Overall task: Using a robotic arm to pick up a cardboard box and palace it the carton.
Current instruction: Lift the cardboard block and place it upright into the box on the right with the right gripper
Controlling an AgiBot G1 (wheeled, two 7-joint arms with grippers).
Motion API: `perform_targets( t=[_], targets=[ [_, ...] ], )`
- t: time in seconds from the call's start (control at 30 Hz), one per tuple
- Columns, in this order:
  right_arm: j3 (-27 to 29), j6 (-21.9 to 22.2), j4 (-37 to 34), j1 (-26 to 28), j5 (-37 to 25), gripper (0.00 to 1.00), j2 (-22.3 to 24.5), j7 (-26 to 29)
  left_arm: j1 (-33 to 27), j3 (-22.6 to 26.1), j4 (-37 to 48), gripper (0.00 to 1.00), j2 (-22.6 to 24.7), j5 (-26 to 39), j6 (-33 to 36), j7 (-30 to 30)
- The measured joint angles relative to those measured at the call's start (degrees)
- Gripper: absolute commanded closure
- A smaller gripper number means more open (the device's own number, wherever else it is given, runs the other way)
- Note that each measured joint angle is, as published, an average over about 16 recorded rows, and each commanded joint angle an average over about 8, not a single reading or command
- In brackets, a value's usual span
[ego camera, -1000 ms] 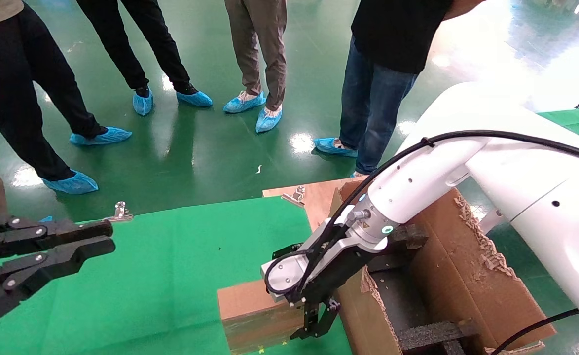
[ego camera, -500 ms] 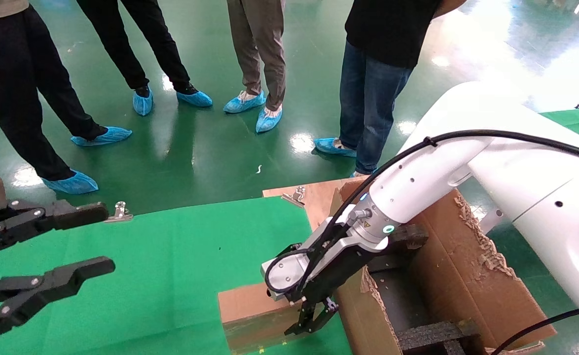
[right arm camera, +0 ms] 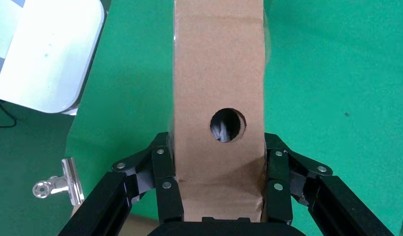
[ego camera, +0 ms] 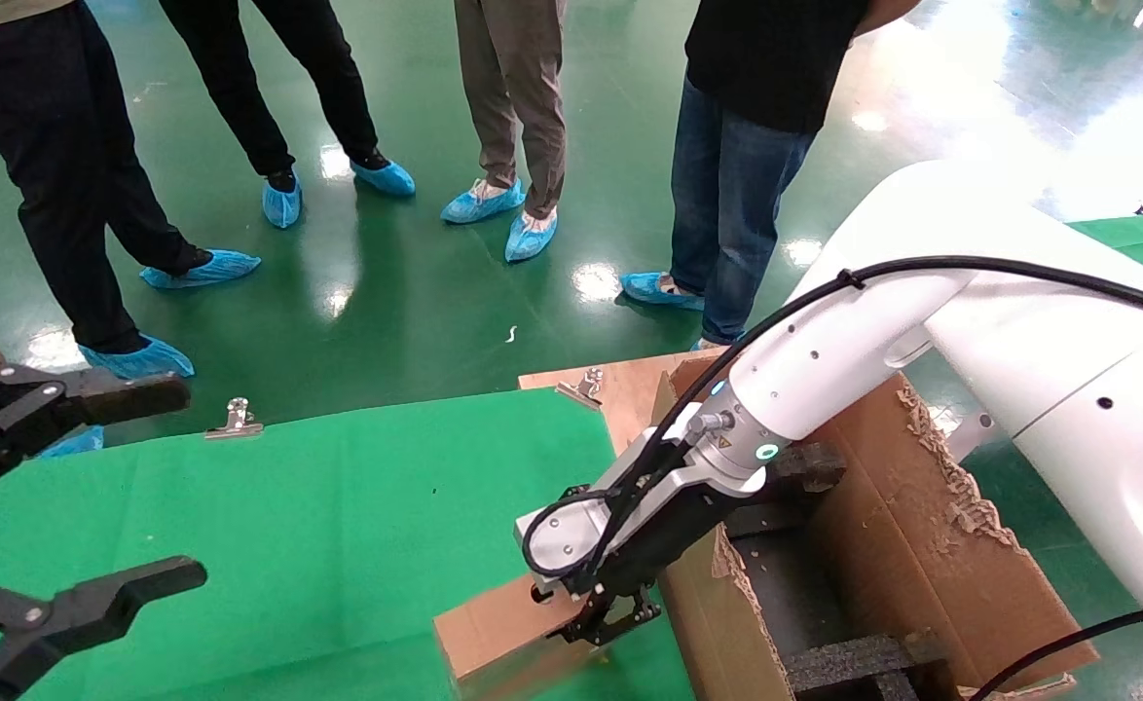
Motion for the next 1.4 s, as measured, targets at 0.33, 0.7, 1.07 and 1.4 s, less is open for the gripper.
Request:
perform_targets(
  t=[0.33,0.7,1.07,1.4],
  targets=[
    [0.19,0.27,-0.75,1.19,0.44,1.00,0.29,0.49,0.00,0.00,0.00,0.00,0.00,0.00,0.00,0.00],
    [0.47,-0.40,-7.00,11.24,2.86,1.00,0.88,-0.60,0.00,0.00,0.01,0.00,0.00,0.00,0.00,0.00],
    [-2.84,-1.08,-16.16,23.59,6.49,1.00,1.29,-4.73,0.00,0.01,0.01,0.00,0.00,-0.01,0.00,0.01],
    [-7.81,-1.20,-20.03,28.93,10.38,1.00,3.83,-5.85,-0.01,0.01,0.01,0.00,0.00,-0.01,0.00,0.01]
  ],
)
